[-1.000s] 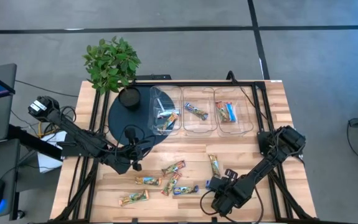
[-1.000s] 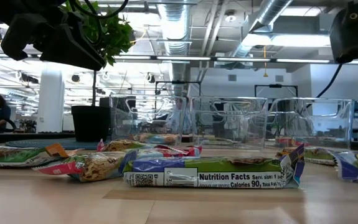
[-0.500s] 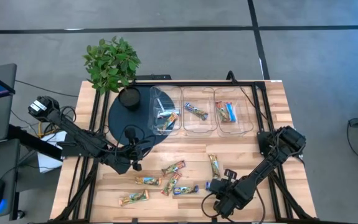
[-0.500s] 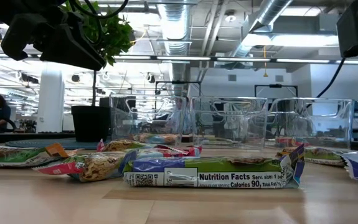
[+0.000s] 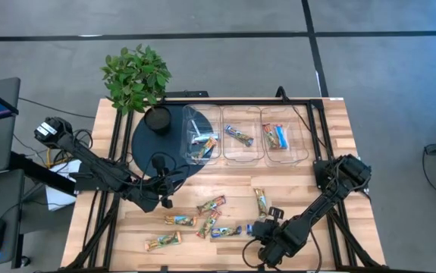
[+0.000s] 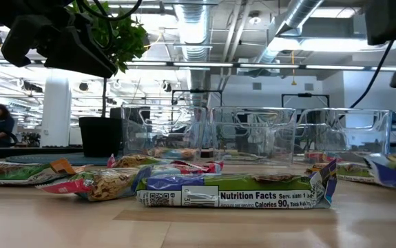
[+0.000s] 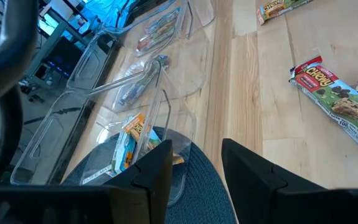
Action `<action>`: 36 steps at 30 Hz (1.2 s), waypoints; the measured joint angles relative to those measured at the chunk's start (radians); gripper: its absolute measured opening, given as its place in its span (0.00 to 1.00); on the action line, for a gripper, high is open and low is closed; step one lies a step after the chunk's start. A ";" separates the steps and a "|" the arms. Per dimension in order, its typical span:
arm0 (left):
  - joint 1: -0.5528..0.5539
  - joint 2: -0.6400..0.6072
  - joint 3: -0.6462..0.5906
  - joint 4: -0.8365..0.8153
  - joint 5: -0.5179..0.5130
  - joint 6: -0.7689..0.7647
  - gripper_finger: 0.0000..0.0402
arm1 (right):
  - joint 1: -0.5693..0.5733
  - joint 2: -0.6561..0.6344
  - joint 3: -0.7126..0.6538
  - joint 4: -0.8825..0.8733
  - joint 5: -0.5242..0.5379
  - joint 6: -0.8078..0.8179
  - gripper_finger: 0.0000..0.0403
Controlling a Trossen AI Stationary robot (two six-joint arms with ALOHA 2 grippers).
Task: Pick and place Granola Bars by type
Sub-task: Put the blue granola bar into the middle transparent bin
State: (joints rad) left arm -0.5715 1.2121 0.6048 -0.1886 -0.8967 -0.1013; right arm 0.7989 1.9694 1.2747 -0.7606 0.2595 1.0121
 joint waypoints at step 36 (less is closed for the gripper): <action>0.000 0.000 0.000 0.000 0.000 0.000 0.34 | -0.305 -0.006 0.341 -0.449 0.314 -0.514 0.18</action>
State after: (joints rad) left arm -0.5716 1.2121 0.6044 -0.1890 -0.8970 -0.1013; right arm 0.4940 1.9636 1.6153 -1.2099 0.5740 0.4978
